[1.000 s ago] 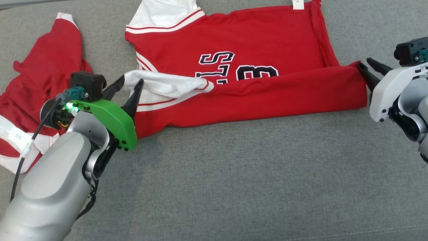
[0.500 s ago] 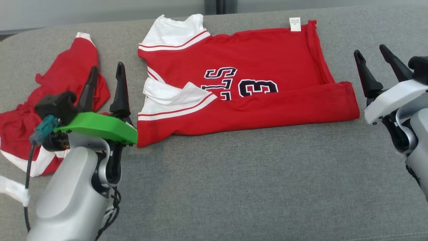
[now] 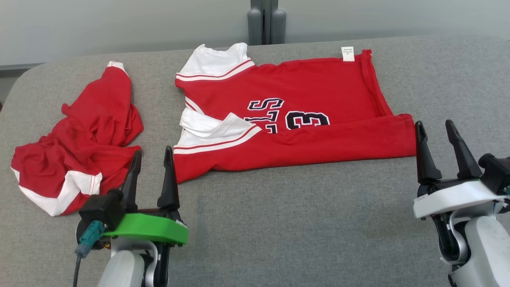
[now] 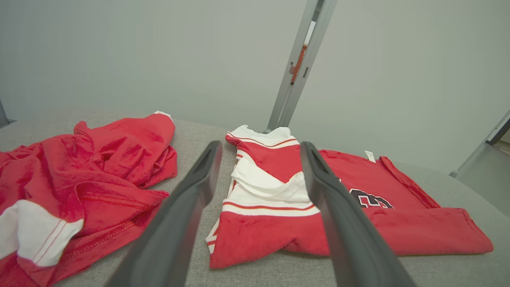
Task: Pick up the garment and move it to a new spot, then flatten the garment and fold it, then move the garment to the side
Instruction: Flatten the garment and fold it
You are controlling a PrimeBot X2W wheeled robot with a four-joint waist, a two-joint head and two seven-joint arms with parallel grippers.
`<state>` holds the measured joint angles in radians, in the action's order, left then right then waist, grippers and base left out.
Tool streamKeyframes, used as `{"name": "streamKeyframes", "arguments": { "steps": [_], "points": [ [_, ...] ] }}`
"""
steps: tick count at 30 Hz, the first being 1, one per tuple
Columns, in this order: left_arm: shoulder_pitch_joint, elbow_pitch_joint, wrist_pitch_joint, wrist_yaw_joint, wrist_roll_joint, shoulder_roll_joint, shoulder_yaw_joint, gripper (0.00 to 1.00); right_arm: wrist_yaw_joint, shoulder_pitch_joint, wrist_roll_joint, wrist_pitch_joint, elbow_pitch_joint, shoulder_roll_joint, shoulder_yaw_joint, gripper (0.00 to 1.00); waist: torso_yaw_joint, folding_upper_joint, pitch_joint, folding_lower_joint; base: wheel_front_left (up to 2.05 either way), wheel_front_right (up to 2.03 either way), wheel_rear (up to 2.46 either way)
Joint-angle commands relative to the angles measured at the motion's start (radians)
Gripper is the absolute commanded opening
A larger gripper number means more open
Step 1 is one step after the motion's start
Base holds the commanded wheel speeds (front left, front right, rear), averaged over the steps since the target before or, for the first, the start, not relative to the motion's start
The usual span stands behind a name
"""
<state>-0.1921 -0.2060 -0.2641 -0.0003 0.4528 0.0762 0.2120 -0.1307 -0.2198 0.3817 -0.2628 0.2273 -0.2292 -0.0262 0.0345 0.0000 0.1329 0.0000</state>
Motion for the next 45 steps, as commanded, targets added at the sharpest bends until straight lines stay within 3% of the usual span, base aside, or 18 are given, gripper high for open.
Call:
{"name": "streamKeyframes", "arguments": {
  "steps": [1, 9, 20, 27, 32, 33, 35, 45],
  "points": [
    [0.022, -0.017, 0.0, -0.011, -0.025, -0.006, -0.011, 1.0, 0.0, 0.018, -0.015, -0.003, -0.021, 0.015, 0.013, 1.0, -0.003, 0.0, -0.004, 0.0, 0.0, 0.0, 0.0],
    [0.018, -0.1, 0.0, -0.048, -0.063, -0.023, -0.071, 1.0, 0.0, 0.061, -0.054, -0.003, -0.067, 0.077, 0.027, 1.0, -0.036, 0.0, 0.012, 0.0, 0.0, 0.0, 0.0],
    [-0.122, -0.415, 0.0, -0.002, -0.111, -0.023, -0.074, 1.0, 0.0, 0.024, -0.057, -0.003, -0.088, 0.066, 0.019, 1.0, -0.11, 0.0, 0.084, 0.0, 0.0, 0.0, 0.0],
    [-0.2, -0.566, 0.004, 0.058, -0.126, -0.01, -0.09, 1.0, 0.0, 0.028, -0.06, -0.003, -0.103, 0.062, 0.019, 1.0, -0.137, 0.0, 0.102, 0.0, 0.0, 0.0, 0.0],
    [-0.22, -0.649, 0.015, 0.066, -0.129, -0.01, -0.076, 1.0, 0.0, 0.031, -0.052, -0.003, -0.105, 0.067, 0.023, 1.0, -0.142, 0.0, 0.101, 0.0, 0.0, 0.0, 0.0],
    [-0.224, -0.661, 0.016, 0.059, -0.126, -0.01, -0.073, 0.82, 0.0, 0.033, -0.049, -0.003, -0.103, 0.064, 0.021, 1.0, -0.141, 0.0, 0.1, 0.0, 0.0, 0.0, 0.0],
    [-0.233, -0.673, 0.015, 0.05, -0.125, -0.012, -0.065, 0.0, 0.0, 0.038, -0.055, -0.003, -0.097, 0.058, 0.019, 1.0, -0.134, 0.0, 0.098, 0.0, 0.0, 0.0, 0.0],
    [-0.251, -0.516, -0.001, 0.009, -0.132, -0.017, -0.049, 0.0, 0.0, -0.024, -0.04, 0.08, 0.045, 0.046, 0.051, 1.0, -0.039, 0.0, 0.105, 0.0, 0.0, 0.0, 0.0]
  ]
}}
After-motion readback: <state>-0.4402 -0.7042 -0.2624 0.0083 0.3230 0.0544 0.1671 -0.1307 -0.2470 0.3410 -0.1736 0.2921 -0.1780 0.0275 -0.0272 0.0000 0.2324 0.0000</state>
